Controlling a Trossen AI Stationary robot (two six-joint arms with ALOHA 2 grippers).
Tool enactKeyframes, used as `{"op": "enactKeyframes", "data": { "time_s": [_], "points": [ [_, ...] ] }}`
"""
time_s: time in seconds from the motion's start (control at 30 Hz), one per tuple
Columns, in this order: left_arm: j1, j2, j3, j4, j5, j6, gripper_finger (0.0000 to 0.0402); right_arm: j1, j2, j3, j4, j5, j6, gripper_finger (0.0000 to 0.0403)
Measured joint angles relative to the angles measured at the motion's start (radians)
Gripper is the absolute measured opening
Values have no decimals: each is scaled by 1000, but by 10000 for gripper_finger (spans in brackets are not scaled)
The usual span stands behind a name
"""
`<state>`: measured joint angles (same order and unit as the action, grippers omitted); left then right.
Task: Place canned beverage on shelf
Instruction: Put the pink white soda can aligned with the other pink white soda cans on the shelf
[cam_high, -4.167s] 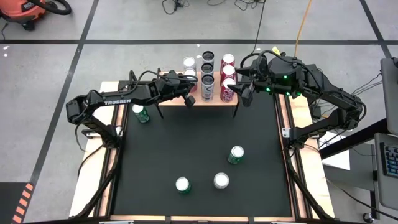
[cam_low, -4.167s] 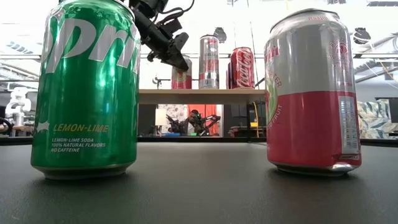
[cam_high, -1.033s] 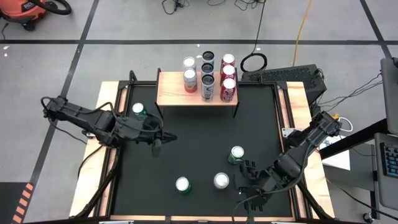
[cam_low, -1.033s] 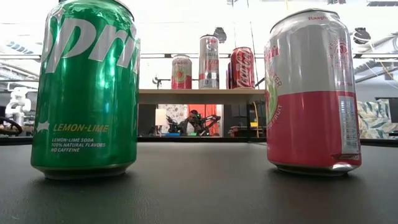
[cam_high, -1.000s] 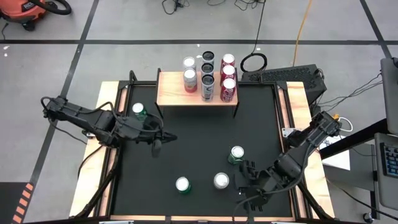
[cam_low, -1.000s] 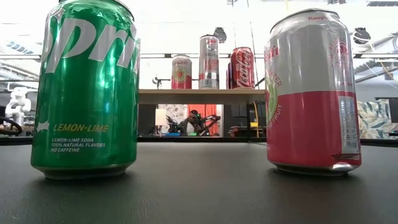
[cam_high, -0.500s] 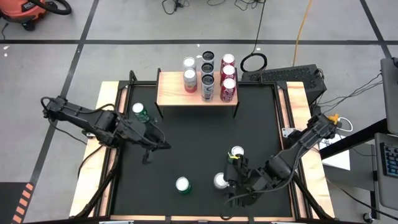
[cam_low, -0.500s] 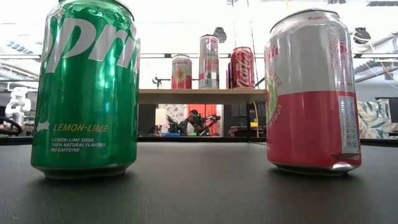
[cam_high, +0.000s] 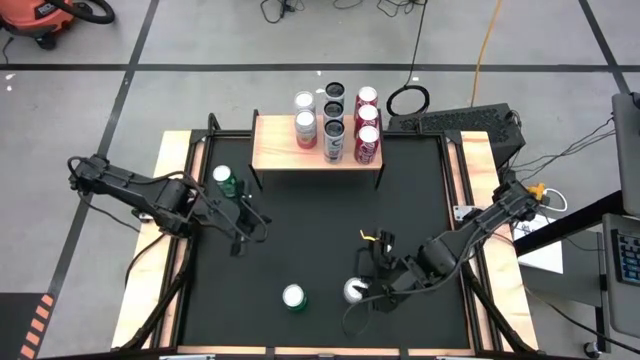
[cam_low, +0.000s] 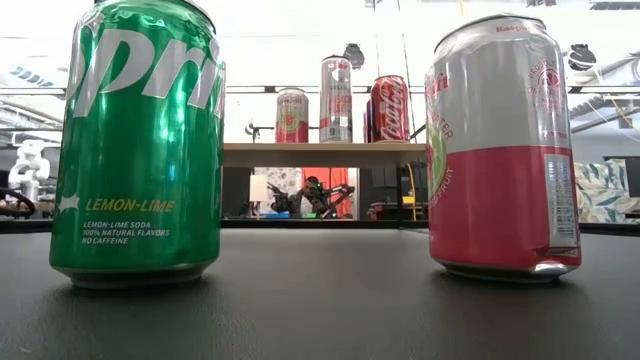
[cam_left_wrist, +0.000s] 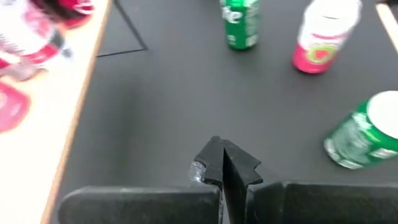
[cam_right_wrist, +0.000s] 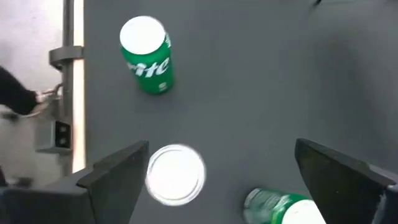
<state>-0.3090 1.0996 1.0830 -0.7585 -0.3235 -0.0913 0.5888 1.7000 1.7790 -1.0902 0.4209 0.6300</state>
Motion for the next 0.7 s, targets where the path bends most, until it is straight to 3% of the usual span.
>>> {"op": "enactKeyframes", "data": {
  "time_s": [0.23, 0.4, 0.7],
  "points": [
    [-37, 0, 0, 0, -19, -77, 1, 29, 0, -28, 11, 8, -11, 379],
    [-42, 0, 0, 14, -19, -160, 1, 108, 0, -138, 57, 114, 176, 379],
    [-122, 36, -1, 31, -37, -225, 1, 207, 1, -393, 514, 309, 290, 379]
  ]
}}
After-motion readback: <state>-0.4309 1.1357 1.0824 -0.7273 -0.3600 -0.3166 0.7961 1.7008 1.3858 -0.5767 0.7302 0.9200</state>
